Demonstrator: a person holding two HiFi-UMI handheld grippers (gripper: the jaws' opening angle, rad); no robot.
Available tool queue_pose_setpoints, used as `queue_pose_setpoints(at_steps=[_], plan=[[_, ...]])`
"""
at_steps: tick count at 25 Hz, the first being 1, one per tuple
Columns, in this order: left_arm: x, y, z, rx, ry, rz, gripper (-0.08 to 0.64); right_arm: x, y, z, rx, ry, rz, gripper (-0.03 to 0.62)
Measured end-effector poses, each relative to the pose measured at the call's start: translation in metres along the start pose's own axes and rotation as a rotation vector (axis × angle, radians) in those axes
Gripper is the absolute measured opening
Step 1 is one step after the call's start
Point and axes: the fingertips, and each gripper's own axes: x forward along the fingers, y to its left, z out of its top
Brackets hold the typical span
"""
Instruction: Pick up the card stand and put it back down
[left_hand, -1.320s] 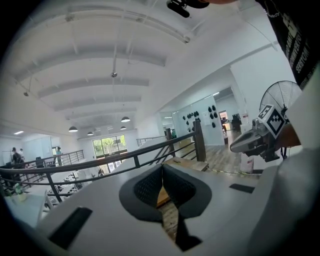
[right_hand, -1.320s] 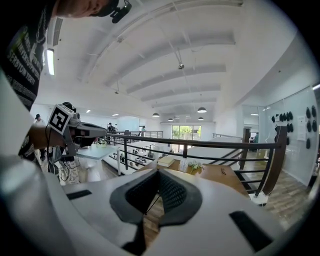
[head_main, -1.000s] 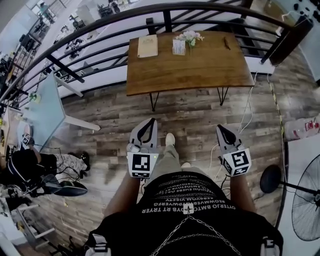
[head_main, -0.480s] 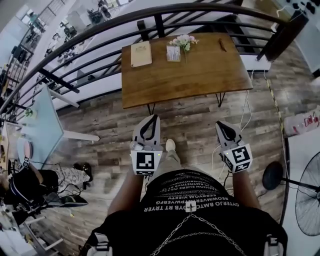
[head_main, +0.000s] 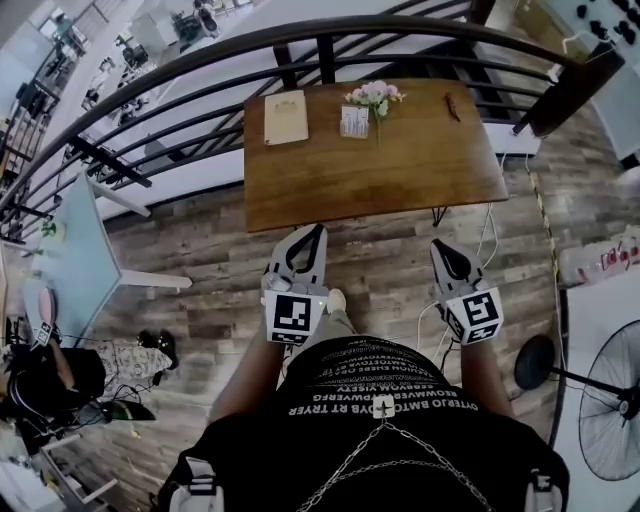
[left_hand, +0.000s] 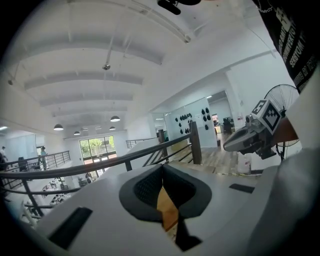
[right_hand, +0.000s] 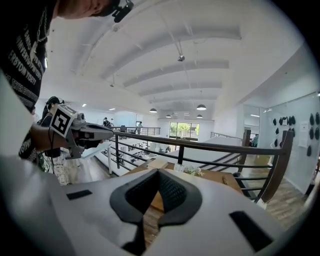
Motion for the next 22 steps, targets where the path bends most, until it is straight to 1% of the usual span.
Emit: queue_pose_setpoints(at_steps=[5, 9, 17, 22], plan=[[0.017, 0.028, 0.001, -0.011, 0.001, 0.005, 0.026, 0.024, -0.007, 0.017, -0.010, -0.005, -0.013, 0.015], [0.031, 0.046, 0.006, -0.004, -0.002, -0.011, 0.026, 0.045, -0.011, 0.031, -0.014, -0.002, -0.019, 0.015], [0.066, 0.090, 0.000, -0.007, -0.007, -0.040, 0.026, 0.096, -0.013, 0.054, -0.031, 0.000, -0.033, 0.015], [0.083, 0.101, -0.001, -0.013, -0.008, -0.060, 0.026, 0.110, -0.016, 0.062, -0.034, -0.003, -0.051, 0.015]])
